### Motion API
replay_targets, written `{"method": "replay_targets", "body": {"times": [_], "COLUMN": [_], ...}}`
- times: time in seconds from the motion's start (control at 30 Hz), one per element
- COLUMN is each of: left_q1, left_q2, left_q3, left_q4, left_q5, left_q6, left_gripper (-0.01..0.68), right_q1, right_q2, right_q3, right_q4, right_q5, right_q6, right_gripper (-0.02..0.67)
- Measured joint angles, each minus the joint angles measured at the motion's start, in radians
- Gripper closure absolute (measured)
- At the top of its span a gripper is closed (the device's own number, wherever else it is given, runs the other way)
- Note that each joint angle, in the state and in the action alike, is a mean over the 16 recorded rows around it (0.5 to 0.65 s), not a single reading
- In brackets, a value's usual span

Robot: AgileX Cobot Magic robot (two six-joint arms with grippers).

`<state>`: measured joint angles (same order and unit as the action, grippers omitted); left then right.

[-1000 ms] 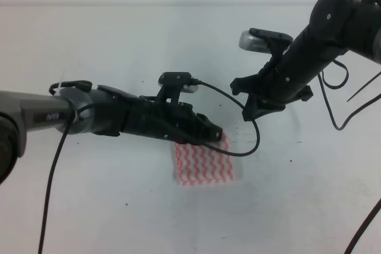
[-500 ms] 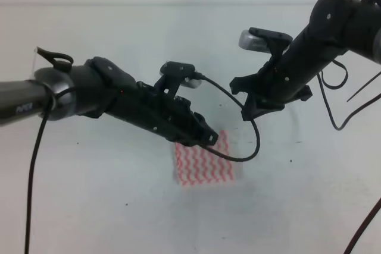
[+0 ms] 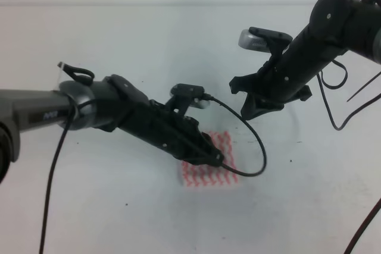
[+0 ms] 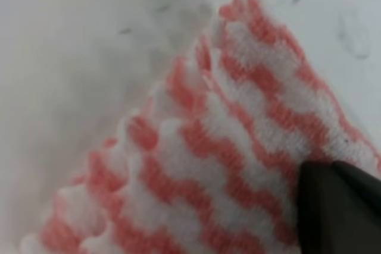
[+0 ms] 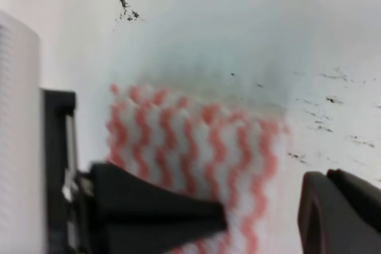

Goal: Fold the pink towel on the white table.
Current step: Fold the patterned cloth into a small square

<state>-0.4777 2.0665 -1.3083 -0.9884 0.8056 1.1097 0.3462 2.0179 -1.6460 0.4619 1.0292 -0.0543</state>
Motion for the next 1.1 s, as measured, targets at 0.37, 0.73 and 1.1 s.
{"method": "replay_targets", "body": {"times": [0.37, 0.73, 1.1], "left_q1": [-0.054, -0.053, -0.052], "left_q2": [0.005, -0.135, -0.496], "left_q3": [-0.002, 0.014, 0.234], "left_q4": [-0.001, 0.02, 0.01], "left_q5": [-0.065, -0.119, -0.385], "left_q6": [0.0, -0.004, -0.016], "left_gripper": [0.677, 0.677, 0.677], "right_q1": [0.0, 0.0, 0.0], "right_q2": [0.001, -0.067, -0.381], "right_q3": [0.0, 0.02, 0.234], "right_q4": [-0.001, -0.015, -0.038], "right_q5": [0.005, 0.0, -0.112], "right_q6": [0.0, 0.001, 0.008], "right_gripper": [0.667, 0.667, 0.667]}}
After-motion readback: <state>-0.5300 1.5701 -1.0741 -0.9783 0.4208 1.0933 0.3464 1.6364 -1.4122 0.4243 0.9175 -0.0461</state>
